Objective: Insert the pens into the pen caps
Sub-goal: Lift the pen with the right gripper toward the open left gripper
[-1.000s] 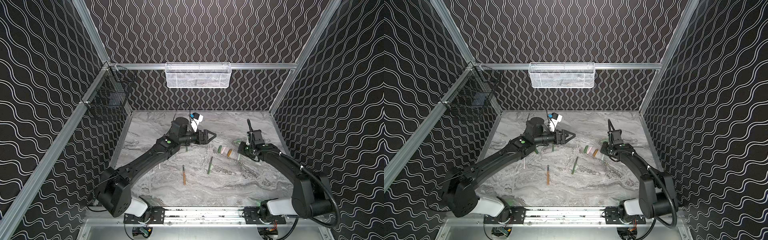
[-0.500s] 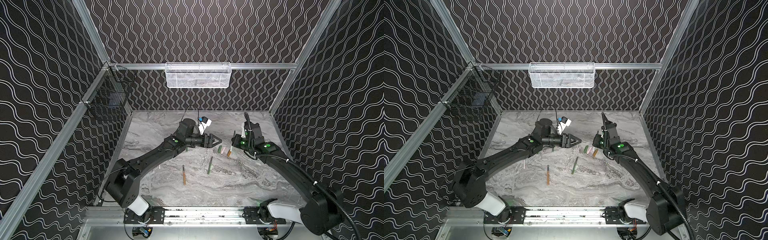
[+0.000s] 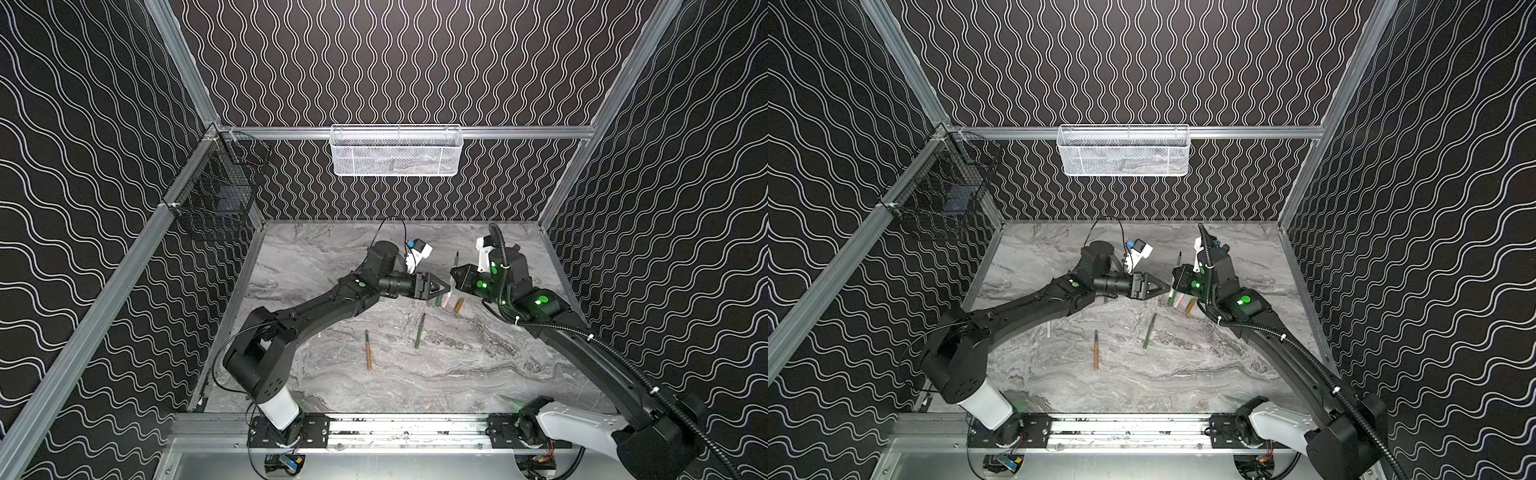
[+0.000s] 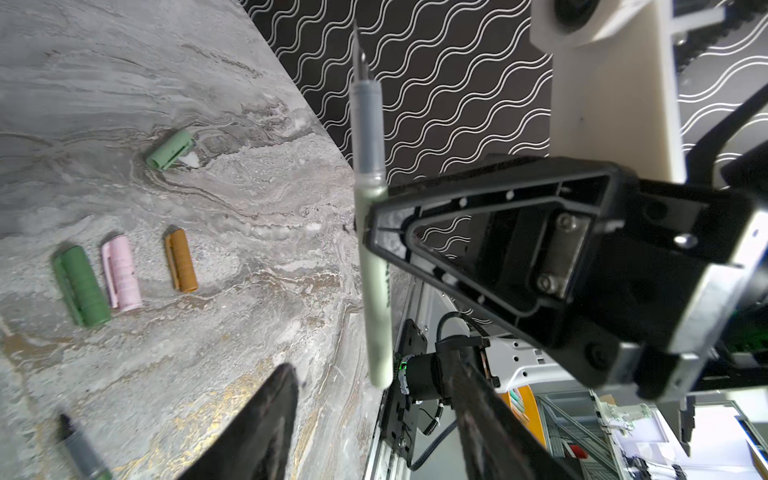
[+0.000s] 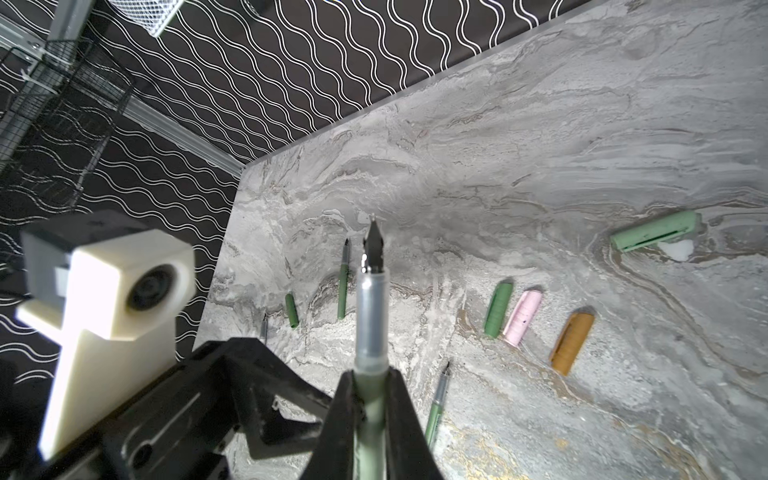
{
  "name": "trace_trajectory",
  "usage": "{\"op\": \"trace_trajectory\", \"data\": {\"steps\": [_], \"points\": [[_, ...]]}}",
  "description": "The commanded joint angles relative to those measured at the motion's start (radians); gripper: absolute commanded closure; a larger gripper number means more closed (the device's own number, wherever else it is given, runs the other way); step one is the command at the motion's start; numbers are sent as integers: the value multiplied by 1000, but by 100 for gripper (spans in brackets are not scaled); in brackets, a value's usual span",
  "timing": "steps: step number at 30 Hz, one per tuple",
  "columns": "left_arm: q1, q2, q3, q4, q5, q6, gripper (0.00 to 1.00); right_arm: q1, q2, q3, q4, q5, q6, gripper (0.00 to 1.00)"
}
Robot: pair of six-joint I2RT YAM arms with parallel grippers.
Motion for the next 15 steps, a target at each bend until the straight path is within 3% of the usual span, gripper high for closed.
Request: {"op": "trace_trajectory", "data": {"steps": [1,15], "points": [[-3,9,1,64,16,-14,41,22,1,7,45,-2,26,91],[-6,13,-1,80,17,-16,66,48,3,1,88,-25,55,91]]}}
